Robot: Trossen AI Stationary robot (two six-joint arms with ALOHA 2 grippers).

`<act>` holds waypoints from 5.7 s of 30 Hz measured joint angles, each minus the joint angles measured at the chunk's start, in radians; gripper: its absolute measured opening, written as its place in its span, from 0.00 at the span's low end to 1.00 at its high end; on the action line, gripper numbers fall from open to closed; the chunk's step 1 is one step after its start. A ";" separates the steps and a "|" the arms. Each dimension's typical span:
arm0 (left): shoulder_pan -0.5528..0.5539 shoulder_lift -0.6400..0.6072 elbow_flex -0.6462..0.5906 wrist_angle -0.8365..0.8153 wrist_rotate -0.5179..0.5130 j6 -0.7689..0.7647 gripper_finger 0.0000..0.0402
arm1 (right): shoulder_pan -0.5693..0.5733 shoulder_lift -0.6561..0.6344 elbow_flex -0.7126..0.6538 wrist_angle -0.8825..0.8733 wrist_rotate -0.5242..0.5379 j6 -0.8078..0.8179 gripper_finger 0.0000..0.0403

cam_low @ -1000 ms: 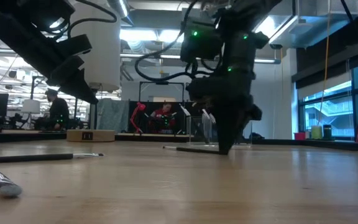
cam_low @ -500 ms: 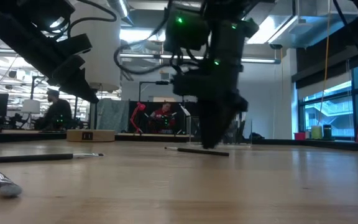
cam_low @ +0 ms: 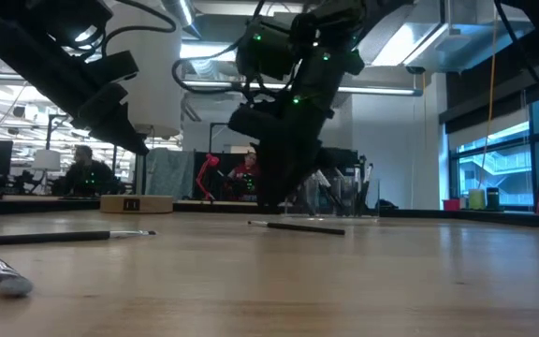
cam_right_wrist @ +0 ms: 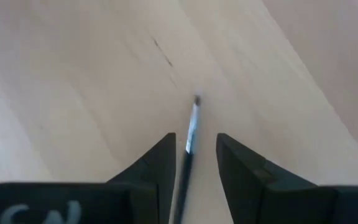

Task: Put items in baskets/containers
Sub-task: Put the black eyeshadow brush into the transparent organizer

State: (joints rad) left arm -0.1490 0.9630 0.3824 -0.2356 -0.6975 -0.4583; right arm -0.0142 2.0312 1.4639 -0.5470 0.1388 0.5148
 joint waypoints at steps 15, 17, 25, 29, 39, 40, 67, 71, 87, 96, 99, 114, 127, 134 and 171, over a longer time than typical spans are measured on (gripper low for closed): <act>0.000 0.000 0.000 0.000 0.000 0.000 0.15 | -0.007 0.119 0.008 0.001 -0.117 -0.003 0.28; 0.000 0.000 0.000 0.000 0.000 0.000 0.15 | -0.005 0.119 0.008 -0.007 -0.112 -0.002 0.25; 0.000 0.000 0.000 0.000 0.000 0.000 0.15 | -0.006 0.122 0.042 -0.055 -0.100 0.006 0.04; 0.000 0.000 0.000 0.000 0.000 0.000 0.15 | -0.006 0.123 0.047 -0.058 -0.102 0.000 0.04; 0.000 0.000 0.000 0.000 0.000 0.000 0.15 | -0.004 0.123 0.047 -0.043 -0.070 -0.049 0.03; 0.000 0.000 0.000 0.000 0.000 0.000 0.15 | -0.004 0.123 0.046 -0.041 -0.070 -0.051 0.03; 0.000 0.000 0.000 -0.002 0.003 0.000 0.15 | -0.073 -0.299 0.045 0.048 0.379 -0.298 0.03; 0.000 0.000 0.000 -0.002 0.003 0.000 0.15 | -0.140 -0.309 0.045 0.183 0.426 -0.400 0.03; 0.000 0.000 0.000 -0.026 -0.001 0.000 0.15 | -0.303 -0.279 -0.154 0.348 0.271 -0.324 0.03; 0.000 0.000 0.000 -0.024 -0.015 -0.003 0.15 | -0.107 -0.242 -0.155 0.355 0.001 -0.211 0.04; 0.000 0.000 0.000 -0.024 0.006 -0.003 0.15 | -0.028 -0.201 -0.155 0.354 -0.001 -0.210 0.04; -0.205 0.145 0.014 0.178 0.219 -0.277 0.15 | 0.044 -0.238 -0.118 0.209 0.403 -0.347 0.04; -0.297 0.561 0.449 -0.208 0.321 -0.428 0.17 | -0.237 -0.570 -0.110 0.244 0.281 -0.548 0.04; -0.261 0.625 0.536 -0.235 0.419 -0.408 0.24 | -0.302 -0.682 -0.287 0.359 0.150 -0.524 0.04; -0.234 0.782 0.537 -0.220 0.531 -0.400 0.07 | -0.290 -0.911 -0.473 0.373 0.171 -0.435 0.04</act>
State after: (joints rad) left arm -0.3828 1.7454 0.9195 -0.4552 -0.1667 -0.8587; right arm -0.3046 1.1204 0.9905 -0.1738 0.3100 0.0799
